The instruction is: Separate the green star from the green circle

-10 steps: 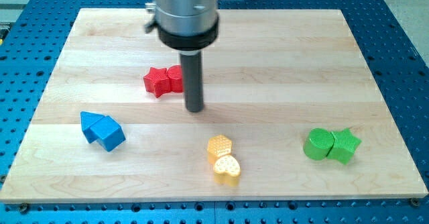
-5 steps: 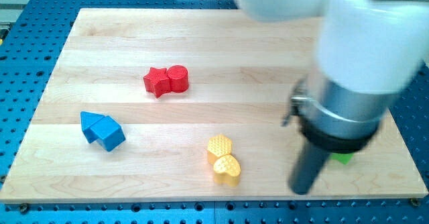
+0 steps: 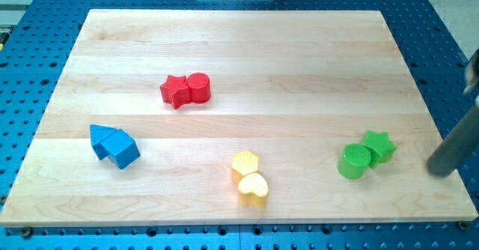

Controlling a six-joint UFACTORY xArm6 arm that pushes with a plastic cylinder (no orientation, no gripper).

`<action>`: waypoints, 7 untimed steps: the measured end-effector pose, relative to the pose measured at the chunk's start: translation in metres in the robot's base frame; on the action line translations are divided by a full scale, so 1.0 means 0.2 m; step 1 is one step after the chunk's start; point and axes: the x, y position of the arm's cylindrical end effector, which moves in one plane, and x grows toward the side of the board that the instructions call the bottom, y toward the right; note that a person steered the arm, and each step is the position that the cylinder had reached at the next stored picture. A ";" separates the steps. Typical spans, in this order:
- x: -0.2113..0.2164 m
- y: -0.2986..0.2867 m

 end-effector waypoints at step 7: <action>-0.61 -0.36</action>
